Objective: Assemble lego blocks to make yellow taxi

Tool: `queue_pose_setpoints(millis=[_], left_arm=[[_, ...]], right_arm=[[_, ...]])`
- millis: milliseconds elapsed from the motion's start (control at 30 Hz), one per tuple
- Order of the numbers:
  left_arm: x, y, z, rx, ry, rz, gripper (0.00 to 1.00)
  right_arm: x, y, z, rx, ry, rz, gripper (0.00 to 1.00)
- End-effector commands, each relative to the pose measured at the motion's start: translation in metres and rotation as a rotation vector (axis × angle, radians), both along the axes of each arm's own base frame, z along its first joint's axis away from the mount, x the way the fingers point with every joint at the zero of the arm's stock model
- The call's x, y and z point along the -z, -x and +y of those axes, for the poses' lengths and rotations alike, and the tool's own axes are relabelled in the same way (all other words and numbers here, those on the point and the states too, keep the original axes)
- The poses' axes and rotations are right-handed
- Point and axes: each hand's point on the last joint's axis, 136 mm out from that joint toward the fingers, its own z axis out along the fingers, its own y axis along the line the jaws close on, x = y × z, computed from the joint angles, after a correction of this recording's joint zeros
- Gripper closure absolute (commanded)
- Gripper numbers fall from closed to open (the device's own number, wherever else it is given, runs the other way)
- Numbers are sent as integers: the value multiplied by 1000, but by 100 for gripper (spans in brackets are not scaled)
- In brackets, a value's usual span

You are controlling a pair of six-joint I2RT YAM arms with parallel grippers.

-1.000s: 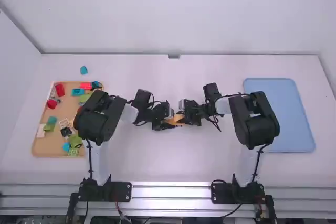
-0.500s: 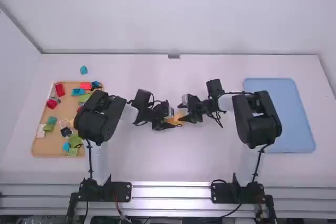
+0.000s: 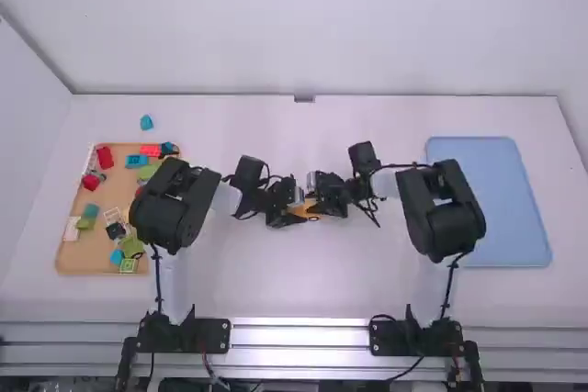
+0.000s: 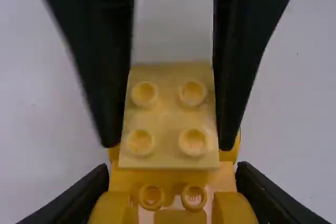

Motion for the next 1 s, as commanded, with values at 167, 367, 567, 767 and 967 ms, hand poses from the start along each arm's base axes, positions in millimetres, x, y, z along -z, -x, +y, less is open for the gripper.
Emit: queue_pose_setpoints(millis=[167,367,567,767,967], left_arm=[[19,11,9,-39,-58,76,41],[19,11,9,-39,-58,75,40],[19,11,10,-42,-58,76,40],[19,11,9,-41,-57,76,40],[20,10,10,-45,-60,75,40]], right_arm=[[12,-3,-8,35,39,23,66],[1,-1,-3,16,-24,33,42],[-40,-3,-5,-54,-217,-35,38],[-62,-1,-15,-83,-285,-105,52],[-35,-1,-13,-40,-110,-51,100]])
